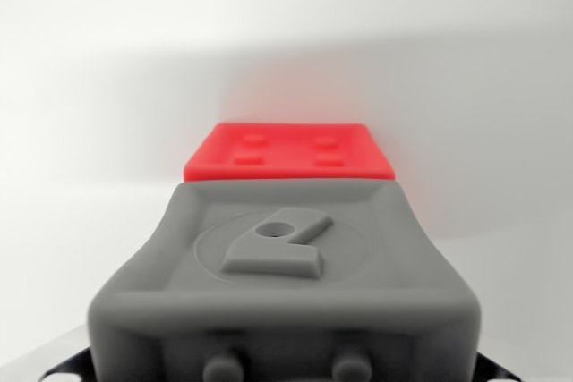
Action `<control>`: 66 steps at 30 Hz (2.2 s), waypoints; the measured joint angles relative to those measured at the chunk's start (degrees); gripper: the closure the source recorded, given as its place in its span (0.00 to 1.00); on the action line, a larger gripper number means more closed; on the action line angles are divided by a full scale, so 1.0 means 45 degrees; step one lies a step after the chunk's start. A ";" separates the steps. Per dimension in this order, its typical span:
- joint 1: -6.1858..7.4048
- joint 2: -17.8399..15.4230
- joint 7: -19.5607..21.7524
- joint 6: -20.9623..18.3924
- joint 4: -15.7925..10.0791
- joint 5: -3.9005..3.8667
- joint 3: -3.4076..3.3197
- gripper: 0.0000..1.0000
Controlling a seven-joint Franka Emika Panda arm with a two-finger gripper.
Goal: Destack cube
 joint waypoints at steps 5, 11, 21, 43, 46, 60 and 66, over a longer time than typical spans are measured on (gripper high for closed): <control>0.0000 -0.0184 0.0000 -0.0121 -0.0025 0.0000 0.0000 1.00; 0.0000 -0.0502 0.0000 -0.0376 -0.0064 0.0000 0.0000 1.00; 0.0000 -0.1198 0.0000 -0.1011 -0.0099 0.0000 0.0000 1.00; 0.0463 -0.1936 0.0783 -0.0621 -0.1301 0.0000 0.0020 1.00; 0.0562 -0.2007 0.0934 -0.0501 -0.1517 0.0000 0.0023 1.00; 0.0981 -0.2388 0.1621 -0.0006 -0.2398 0.0000 0.0038 1.00; 0.1184 -0.2570 0.1920 0.0201 -0.2776 0.0000 0.0040 1.00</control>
